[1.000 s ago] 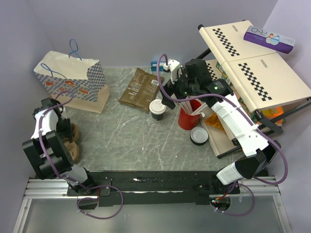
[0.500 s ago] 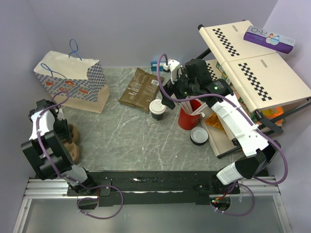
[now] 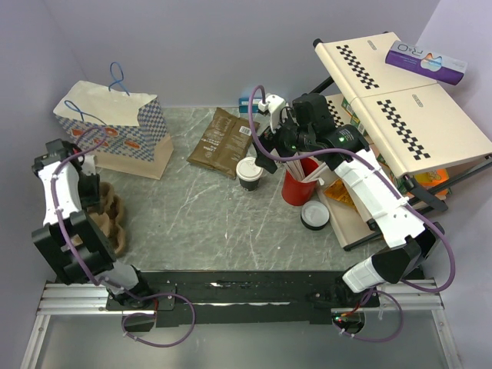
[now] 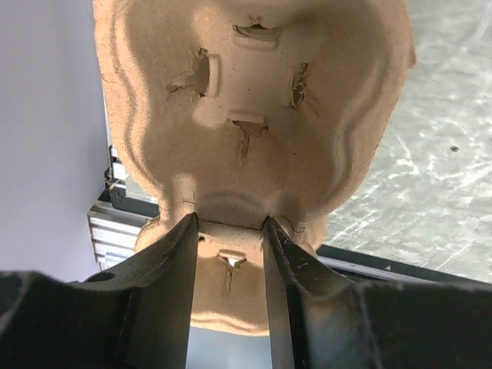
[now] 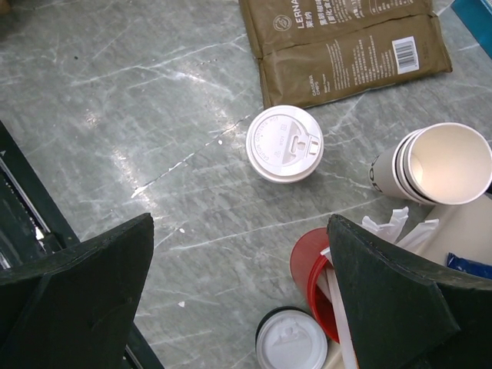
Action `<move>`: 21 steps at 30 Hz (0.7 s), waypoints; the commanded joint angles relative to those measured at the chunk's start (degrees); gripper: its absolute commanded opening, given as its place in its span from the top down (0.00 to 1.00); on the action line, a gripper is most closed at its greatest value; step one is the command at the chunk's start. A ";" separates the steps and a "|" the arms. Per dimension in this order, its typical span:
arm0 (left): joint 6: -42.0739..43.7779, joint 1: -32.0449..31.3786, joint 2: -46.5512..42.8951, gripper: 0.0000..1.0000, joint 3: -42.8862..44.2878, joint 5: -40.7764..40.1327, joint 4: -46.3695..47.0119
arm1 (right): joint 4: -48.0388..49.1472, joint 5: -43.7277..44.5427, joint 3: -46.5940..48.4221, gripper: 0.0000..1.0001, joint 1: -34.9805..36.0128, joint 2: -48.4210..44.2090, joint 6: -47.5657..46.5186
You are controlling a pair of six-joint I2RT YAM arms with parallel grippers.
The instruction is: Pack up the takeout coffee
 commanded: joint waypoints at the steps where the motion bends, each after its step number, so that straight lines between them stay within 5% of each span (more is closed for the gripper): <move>1: 2.39 3.27 2.17 0.99 3.79 9.03 -6.72 | 1.44 -0.68 1.72 0.00 0.49 -0.13 0.78; 4: -0.24 2.85 0.51 0.99 4.68 5.83 -4.98 | 1.36 -0.68 1.54 0.00 0.40 -0.48 0.61; 10: 3.08 5.99 -0.73 0.99 10.65 20.56 -8.82 | 1.80 -4.53 1.10 0.01 0.57 -0.75 0.96; 14: 7.54 6.27 -6.34 0.99 2.41 22.34 -0.93 | 2.41 -9.98 1.28 0.01 0.40 -0.31 1.84; 17: 16.68 7.14 -8.90 0.99 0.47 37.36 -8.21 | 7.66 -14.37 -1.69 0.01 0.84 -1.62 3.33; 21: 18.13 7.23 -11.54 0.99 -3.76 41.51 -7.69 | 19.26 -16.06 -6.18 0.01 4.26 -2.33 6.75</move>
